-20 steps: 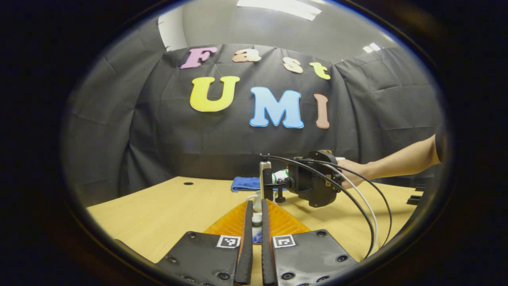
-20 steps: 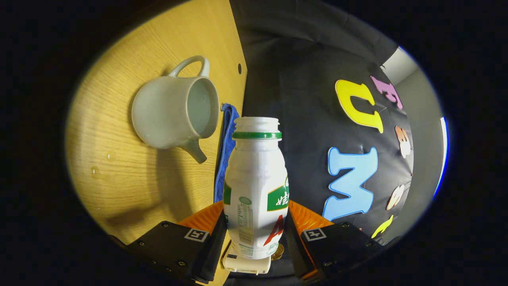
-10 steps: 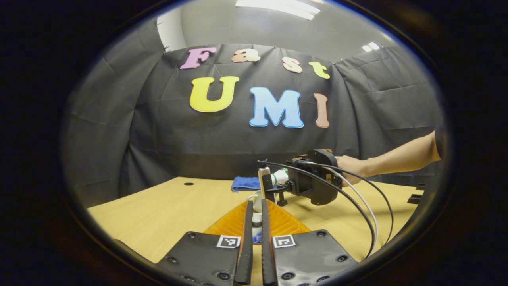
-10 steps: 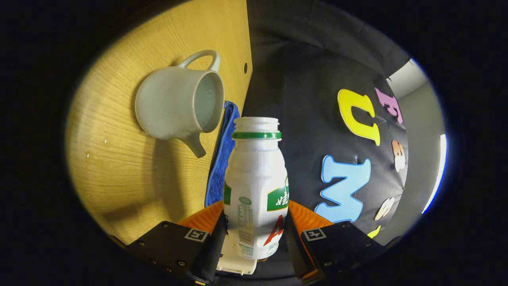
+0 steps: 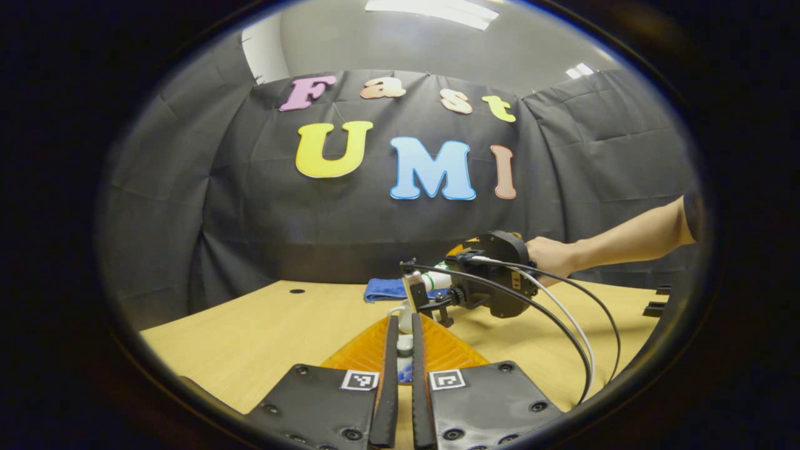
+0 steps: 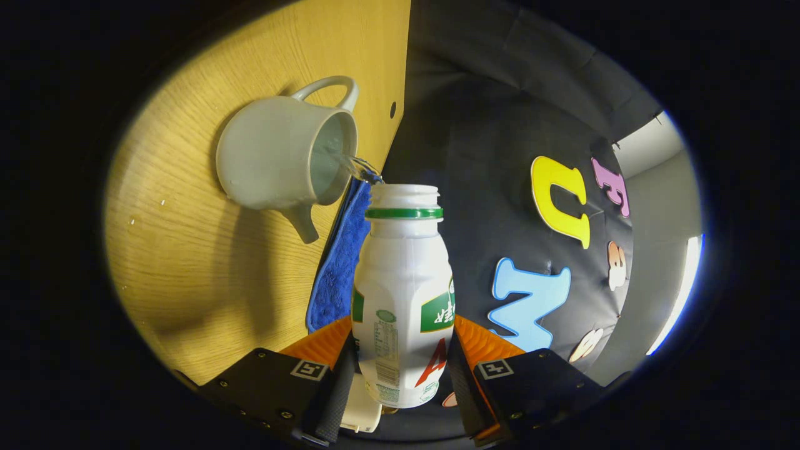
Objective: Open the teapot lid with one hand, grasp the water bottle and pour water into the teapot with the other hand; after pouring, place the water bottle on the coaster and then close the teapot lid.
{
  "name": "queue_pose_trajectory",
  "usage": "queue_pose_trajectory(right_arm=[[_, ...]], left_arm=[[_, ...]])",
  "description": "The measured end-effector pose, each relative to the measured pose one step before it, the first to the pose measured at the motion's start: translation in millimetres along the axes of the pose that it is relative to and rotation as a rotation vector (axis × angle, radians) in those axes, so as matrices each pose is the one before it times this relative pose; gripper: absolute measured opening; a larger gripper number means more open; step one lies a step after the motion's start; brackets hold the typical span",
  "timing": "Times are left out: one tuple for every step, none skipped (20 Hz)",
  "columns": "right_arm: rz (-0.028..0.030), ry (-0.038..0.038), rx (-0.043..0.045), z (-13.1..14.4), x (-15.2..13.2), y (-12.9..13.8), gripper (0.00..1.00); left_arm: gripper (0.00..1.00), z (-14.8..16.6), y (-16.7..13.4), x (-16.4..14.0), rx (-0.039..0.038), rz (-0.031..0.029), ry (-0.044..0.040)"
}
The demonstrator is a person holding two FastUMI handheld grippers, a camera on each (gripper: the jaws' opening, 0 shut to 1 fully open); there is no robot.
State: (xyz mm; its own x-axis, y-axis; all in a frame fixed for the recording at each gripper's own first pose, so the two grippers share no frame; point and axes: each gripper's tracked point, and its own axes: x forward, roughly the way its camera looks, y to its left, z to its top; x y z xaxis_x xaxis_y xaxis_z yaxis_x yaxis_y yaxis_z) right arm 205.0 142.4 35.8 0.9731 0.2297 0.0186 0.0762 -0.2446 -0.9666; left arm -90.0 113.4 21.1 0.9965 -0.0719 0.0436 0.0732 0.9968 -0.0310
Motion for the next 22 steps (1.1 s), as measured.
queue_pose_trajectory(right_arm=[[-0.00447, -0.00055, -0.00851, 0.04, 0.71, -1.67, 0.71], [-0.00223, -0.00051, -0.00570, -0.33, -0.48, -0.94, 0.71], [-0.00210, -0.00412, -0.00516, 0.50, 0.53, -0.97, 0.71], [-0.00604, -0.00120, -0.00630, 0.16, -0.76, -2.00, 0.71], [-0.00276, -0.00021, -0.00529, 0.37, 0.01, -1.78, 0.71], [-0.00123, -0.00012, -0.00370, -0.31, -0.10, -0.94, 0.71], [-0.00322, -0.00060, -0.00613, 0.29, 0.13, -0.50, 0.71], [-0.00392, 0.00031, -0.00597, -0.46, 0.85, -0.80, 0.71], [-0.00245, 0.00070, -0.00679, -0.24, -0.63, -1.91, 0.71], [-0.00251, -0.00141, -0.00829, -0.61, 0.31, -0.04, 0.71], [-0.00629, -0.00079, -0.00909, 0.39, 0.27, -2.37, 0.71], [-0.00470, -0.00105, -0.00580, -0.38, -0.12, -1.10, 0.71], [-0.00158, -0.00036, -0.00257, -0.62, 1.13, -0.96, 0.71], [-0.00104, -0.00049, -0.00341, -0.64, -1.13, -0.72, 0.71], [-0.00119, -0.00130, -0.00461, 0.93, -0.30, -0.36, 0.71], [-0.00449, -0.00054, -0.00664, 0.26, -0.05, -0.95, 0.71], [-0.00153, -0.00094, -0.00662, 0.74, 0.53, -0.97, 0.71], [-0.00153, -0.00279, -0.00521, 0.45, -0.25, -0.23, 0.71], [-0.00309, -0.00180, -0.00666, -0.09, 0.61, -0.73, 0.71], [-0.00327, -0.00116, -0.00483, 0.17, -0.83, -0.72, 0.71], [-0.00076, -0.00017, -0.00501, 0.47, 0.42, -0.43, 0.71], [-0.00120, -0.00228, -0.00390, 0.54, -0.35, -0.15, 0.72]], left_arm=[[0.16, -1.78, 0.01, 0.04, -0.00272, -0.00063, 0.00046], [0.20, 0.41, 0.30, -0.41, -0.00054, 0.00146, -0.00013], [0.20, 0.32, 0.94, 0.36, 0.00130, 0.00155, -0.00132], [0.20, 0.73, 0.25, -0.48, -0.00036, 0.00069, -0.00159], [0.19, -0.18, -0.50, 0.19, -0.00116, -0.00091, -0.00087], [0.19, 1.00, -0.39, 0.12, 0.00153, -0.00048, 0.00042], [0.19, 0.24, 0.22, -0.50, 0.00231, 0.00034, -0.00108], [0.19, 0.73, -0.59, 0.00, 0.00024, -0.00062, 0.00096], [0.19, -1.53, -0.18, -0.43, -0.00046, -0.00113, 0.00039], [0.19, 0.39, -0.24, -0.53, 0.00169, 0.00037, 0.00025], [0.19, 0.13, 0.81, -0.01, 0.00141, 0.00109, -0.00154], [0.19, 0.37, 0.15, 0.94, -0.00219, -0.00033, 0.00013], [0.19, -1.92, 0.00, -0.22, -0.00248, -0.00113, 0.00255], [0.19, -0.32, 0.36, 0.18, -0.00022, 0.00123, 0.00153], [0.19, 0.42, 0.40, 0.23, 0.00100, 0.00105, -0.00063], [0.19, 0.80, 0.89, -0.42, -0.00125, 0.00117, -0.00115], [0.19, -0.16, 0.11, 0.44, -0.00126, 0.00040, -0.00108], [0.19, 0.29, 0.44, -1.23, 0.00131, 0.00122, -0.00123], [0.19, -0.22, 0.19, 0.34, 0.00193, 0.00079, -0.00070], [0.19, 0.43, -0.42, 0.39, -0.00105, -0.00092, 0.00053], [0.19, -1.74, -0.51, -0.74, -0.00143, -0.00151, 0.00253], [0.16, 0.30, -0.78, 0.23, 0.00154, -0.00066, 0.00240]])
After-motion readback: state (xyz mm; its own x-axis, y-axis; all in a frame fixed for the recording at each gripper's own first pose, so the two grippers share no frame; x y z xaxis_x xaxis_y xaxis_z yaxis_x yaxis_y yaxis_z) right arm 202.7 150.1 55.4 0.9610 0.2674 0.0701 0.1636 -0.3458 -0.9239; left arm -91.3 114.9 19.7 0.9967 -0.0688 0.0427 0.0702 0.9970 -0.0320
